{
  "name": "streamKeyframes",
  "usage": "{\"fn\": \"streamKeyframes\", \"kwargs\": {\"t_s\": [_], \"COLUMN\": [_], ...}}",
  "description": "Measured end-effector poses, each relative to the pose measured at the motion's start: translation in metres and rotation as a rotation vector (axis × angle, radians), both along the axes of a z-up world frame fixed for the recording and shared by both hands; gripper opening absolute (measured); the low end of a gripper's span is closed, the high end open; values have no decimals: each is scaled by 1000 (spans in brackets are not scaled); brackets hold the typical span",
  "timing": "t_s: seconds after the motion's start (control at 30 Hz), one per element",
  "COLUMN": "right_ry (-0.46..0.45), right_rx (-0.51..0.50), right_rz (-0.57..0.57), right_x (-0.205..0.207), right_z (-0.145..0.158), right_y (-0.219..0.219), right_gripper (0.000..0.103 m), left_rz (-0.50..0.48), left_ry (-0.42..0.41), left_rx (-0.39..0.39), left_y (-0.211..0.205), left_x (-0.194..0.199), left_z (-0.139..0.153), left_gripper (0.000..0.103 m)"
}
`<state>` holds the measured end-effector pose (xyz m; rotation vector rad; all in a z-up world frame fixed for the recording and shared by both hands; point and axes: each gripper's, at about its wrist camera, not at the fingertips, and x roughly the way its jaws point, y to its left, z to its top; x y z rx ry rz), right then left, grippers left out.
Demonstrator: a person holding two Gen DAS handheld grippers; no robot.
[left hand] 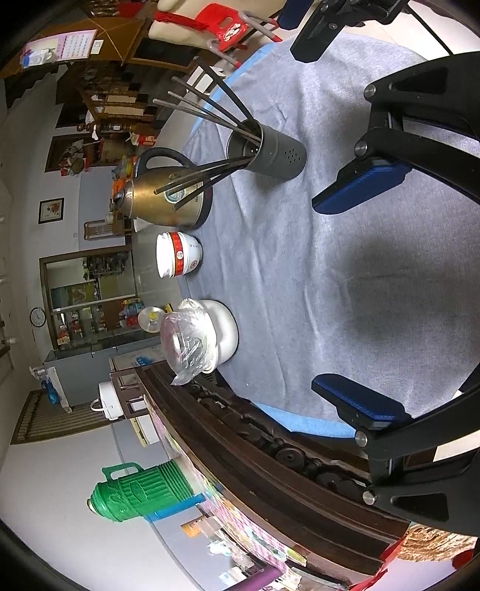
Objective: Organize utensils
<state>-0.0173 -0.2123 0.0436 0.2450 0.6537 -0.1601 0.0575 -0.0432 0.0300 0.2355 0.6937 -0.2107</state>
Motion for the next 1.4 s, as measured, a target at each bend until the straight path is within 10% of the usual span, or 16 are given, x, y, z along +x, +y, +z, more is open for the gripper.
{"fn": "streamKeyframes", "kwargs": {"t_s": [1.4], "right_ry": [-9], "right_rx": [-15], "right_rz": [-9], "right_x": [-18], "right_z": [10], "right_y": [15], "right_gripper": [74], "left_rz": [28], "left_ry": [-8], "left_rx": [-41], "left_y": [27], "left_x": [-14], "left_z": [8], "left_gripper": [88]}}
